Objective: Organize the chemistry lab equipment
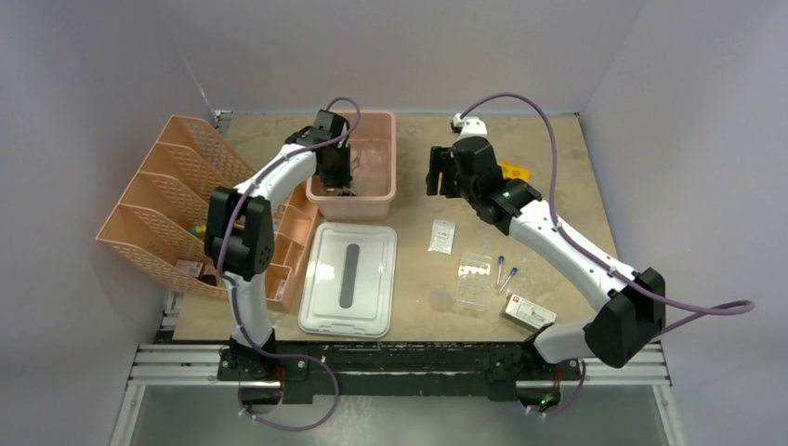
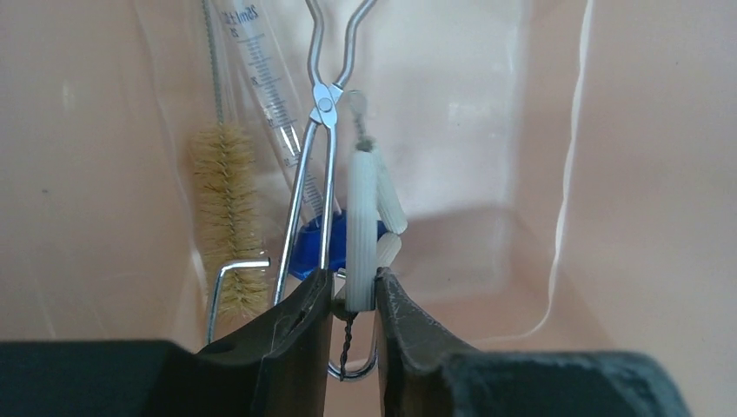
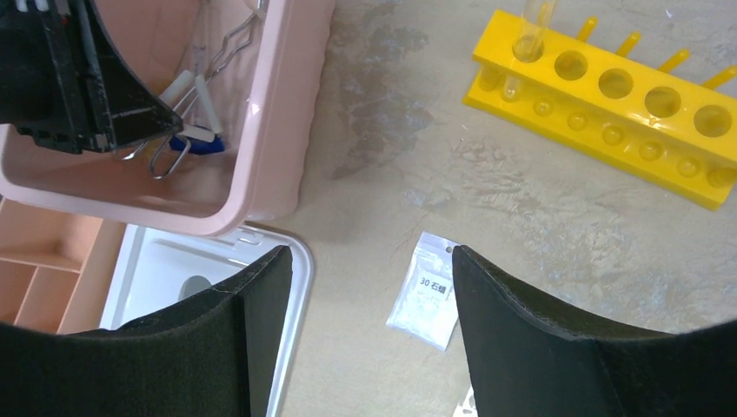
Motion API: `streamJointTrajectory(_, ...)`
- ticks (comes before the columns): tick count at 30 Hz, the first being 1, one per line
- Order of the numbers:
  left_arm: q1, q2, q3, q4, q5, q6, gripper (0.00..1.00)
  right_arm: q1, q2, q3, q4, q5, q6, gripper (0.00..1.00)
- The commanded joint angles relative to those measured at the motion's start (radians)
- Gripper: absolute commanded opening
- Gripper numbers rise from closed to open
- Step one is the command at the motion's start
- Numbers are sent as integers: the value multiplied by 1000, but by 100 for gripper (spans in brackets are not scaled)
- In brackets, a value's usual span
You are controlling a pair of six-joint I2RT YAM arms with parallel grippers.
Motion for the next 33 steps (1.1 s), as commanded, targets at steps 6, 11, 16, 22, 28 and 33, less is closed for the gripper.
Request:
streamJointTrajectory(6,15,-84,95,-4,-18,48,35,-10,23,17,-49,7,-19,70)
streamJointTrajectory(11,14,-184,85,77,83,45,40,-10,30,-13,-96,-76,-73,70)
streamJointTrajectory(16,14,-298,6,202,54,21,46,17,54,-42,-169,-185,-124,69)
streamJointTrajectory(22,14,-391,-77,303,53,-3,48,88,22,-71,-290,-249,-154,69)
streamJointTrajectory(28,14,-457,-169,411,64,-45,50,146,-13,-128,-443,-292,-100,69)
streamJointTrajectory(33,14,-459,-176,423,65,-56,50,172,8,-148,-515,-296,-69,63)
